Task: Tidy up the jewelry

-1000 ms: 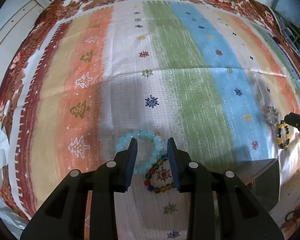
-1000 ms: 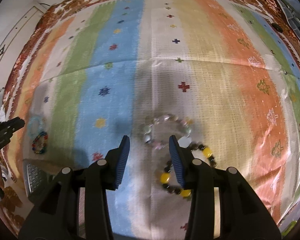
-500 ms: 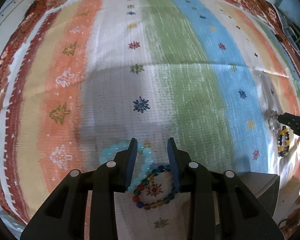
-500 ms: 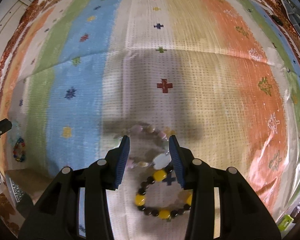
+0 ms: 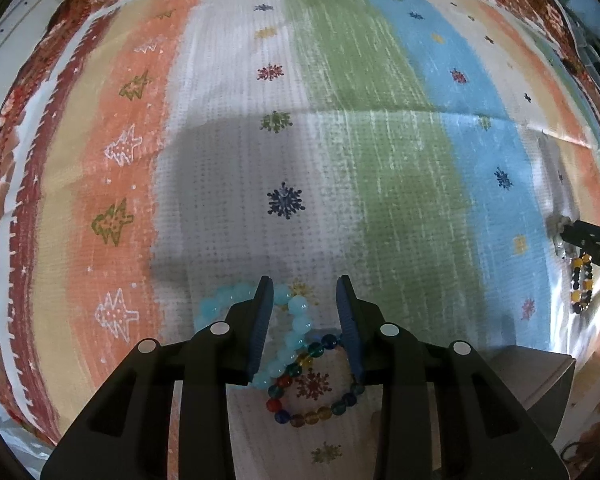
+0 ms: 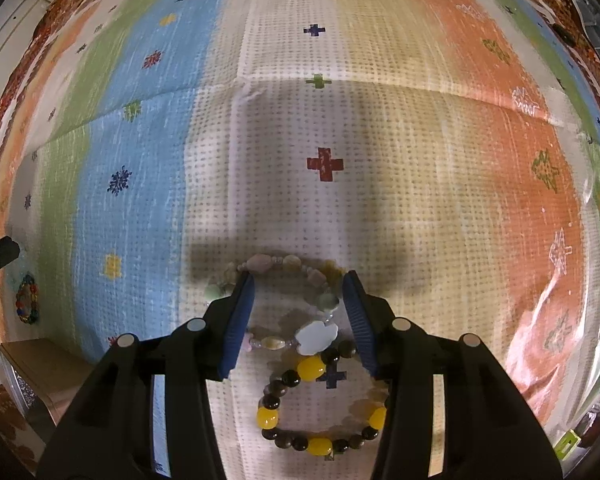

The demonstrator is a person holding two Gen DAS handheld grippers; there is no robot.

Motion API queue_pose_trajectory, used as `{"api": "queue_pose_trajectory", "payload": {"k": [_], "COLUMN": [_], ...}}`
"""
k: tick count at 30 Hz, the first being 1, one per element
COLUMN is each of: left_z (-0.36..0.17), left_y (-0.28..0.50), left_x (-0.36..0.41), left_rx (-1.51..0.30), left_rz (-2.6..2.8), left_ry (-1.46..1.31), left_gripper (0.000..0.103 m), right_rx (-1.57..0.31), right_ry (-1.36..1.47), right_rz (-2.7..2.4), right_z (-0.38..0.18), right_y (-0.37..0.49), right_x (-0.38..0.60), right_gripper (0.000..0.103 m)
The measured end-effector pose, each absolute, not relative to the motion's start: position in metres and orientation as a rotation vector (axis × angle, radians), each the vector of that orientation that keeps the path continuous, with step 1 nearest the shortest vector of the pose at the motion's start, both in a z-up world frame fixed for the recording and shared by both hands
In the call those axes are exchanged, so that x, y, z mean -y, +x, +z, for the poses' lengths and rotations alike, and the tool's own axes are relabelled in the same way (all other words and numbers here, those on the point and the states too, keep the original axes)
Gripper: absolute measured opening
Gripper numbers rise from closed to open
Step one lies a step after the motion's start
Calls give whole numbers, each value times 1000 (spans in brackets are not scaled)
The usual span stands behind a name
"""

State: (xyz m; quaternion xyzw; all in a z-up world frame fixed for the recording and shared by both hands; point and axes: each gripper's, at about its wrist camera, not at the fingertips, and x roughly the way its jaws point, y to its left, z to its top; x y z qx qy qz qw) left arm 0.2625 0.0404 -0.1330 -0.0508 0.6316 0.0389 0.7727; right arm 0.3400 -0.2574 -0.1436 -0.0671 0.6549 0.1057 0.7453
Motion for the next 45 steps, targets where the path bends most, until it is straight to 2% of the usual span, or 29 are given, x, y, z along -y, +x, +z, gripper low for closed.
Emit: {"api": "queue_pose_trajectory", "payload": {"k": [5, 11, 15, 16, 23, 34, 45], "left_z": [-146, -157, -160, -160, -160, -148, -109], "left_y": [262, 263, 263, 262, 263, 259, 259], "left_x": [-30, -26, -23, -22, -23, -25, -28], "left_rx": [-1413, -1425, -1412, -1411, -1402, -1371, -1273], "left_rz": [88, 92, 104, 102, 66, 52, 28], "left_ry": [-71, -52, -27, -26, -33, -42, -107], "left_gripper": [36, 36, 15, 11, 11, 11, 11], "right_rx": [-1433, -1431, -1427, -1425, -1417, -1365, -1221], "right_ry": [-152, -155, -166, -168, -175, -205, -204], "right_rz": [229, 227, 226, 225, 249, 279, 372], "right_z": [-143, -144, -145, -146, -146, -132, -90], "right_y": [343, 343, 342, 341, 336, 326, 305], "right_x": [259, 256, 255, 253, 248, 235, 213], "right_gripper": [48, 48, 47, 45, 13, 13, 13]}}
